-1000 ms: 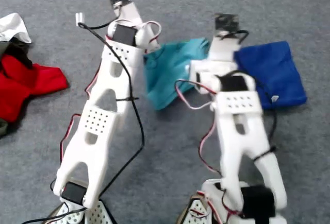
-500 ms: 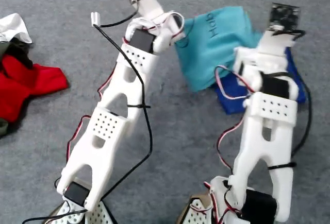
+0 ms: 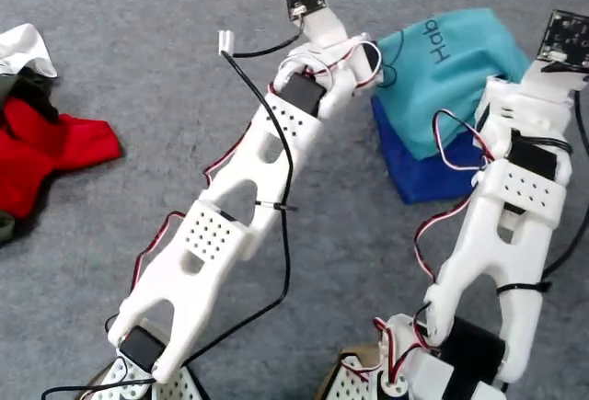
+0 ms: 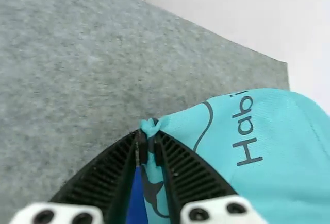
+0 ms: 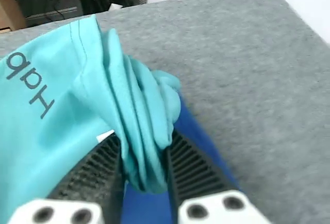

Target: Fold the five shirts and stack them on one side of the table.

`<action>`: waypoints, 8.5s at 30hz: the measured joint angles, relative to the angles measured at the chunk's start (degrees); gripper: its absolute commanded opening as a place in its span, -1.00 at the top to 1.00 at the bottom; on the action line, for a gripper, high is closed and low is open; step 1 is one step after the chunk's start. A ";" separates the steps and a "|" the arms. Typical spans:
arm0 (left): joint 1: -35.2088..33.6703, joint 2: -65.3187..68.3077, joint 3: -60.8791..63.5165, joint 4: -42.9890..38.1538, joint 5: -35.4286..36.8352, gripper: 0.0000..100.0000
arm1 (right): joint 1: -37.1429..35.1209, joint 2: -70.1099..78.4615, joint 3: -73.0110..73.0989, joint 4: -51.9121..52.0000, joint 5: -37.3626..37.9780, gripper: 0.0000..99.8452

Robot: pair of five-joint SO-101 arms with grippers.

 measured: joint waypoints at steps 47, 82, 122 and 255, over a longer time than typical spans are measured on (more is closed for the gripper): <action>0.18 3.34 0.00 0.09 10.90 0.64 | 0.97 3.16 0.53 -2.02 8.79 0.95; -24.44 -6.24 -9.23 34.37 -6.07 0.64 | 3.08 42.20 -52.48 35.96 7.91 0.99; -39.56 -16.62 -9.32 45.27 -16.88 0.65 | 10.64 59.87 -57.85 35.60 13.89 0.99; -39.21 -50.11 102.95 -8.79 -31.03 0.64 | -11.52 65.49 -68.04 57.58 36.75 1.00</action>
